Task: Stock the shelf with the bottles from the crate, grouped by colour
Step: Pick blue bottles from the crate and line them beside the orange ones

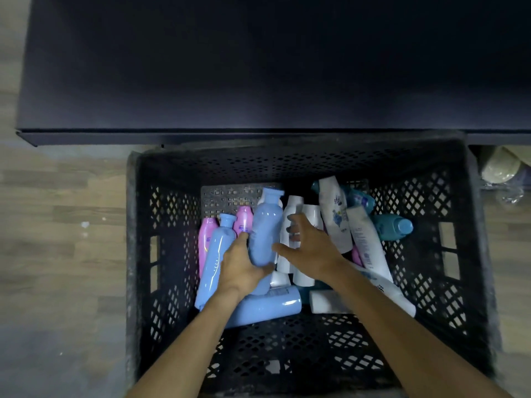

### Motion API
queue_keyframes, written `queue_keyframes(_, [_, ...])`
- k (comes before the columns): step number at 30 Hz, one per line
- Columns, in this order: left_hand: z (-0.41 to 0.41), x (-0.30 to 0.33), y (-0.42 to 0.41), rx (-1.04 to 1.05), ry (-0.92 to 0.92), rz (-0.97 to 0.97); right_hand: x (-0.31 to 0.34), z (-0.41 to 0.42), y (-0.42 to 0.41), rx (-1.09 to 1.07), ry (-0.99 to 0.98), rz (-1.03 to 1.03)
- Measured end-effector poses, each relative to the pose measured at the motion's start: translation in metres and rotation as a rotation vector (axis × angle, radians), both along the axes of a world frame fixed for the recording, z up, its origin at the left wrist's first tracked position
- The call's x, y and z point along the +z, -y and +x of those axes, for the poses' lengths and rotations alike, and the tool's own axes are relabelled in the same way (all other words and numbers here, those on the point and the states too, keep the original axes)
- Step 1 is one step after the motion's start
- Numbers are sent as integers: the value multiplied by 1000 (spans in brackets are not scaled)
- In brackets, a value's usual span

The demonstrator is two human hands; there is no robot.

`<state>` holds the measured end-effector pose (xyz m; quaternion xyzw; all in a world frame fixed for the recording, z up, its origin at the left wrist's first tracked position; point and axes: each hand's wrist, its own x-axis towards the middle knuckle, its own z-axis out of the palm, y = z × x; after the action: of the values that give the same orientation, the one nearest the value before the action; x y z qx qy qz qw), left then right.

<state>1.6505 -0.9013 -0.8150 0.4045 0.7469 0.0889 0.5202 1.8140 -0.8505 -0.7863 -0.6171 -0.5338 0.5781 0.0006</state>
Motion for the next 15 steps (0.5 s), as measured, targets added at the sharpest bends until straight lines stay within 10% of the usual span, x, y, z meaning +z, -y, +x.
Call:
queue_keyframes(6, [-16,33,0,27,359,-20,29,-5,-11,-234,-344,-116])
queue_keyframes(15, [-10,133,-15,46,291,184,139,-17,-23,-20,-99,365])
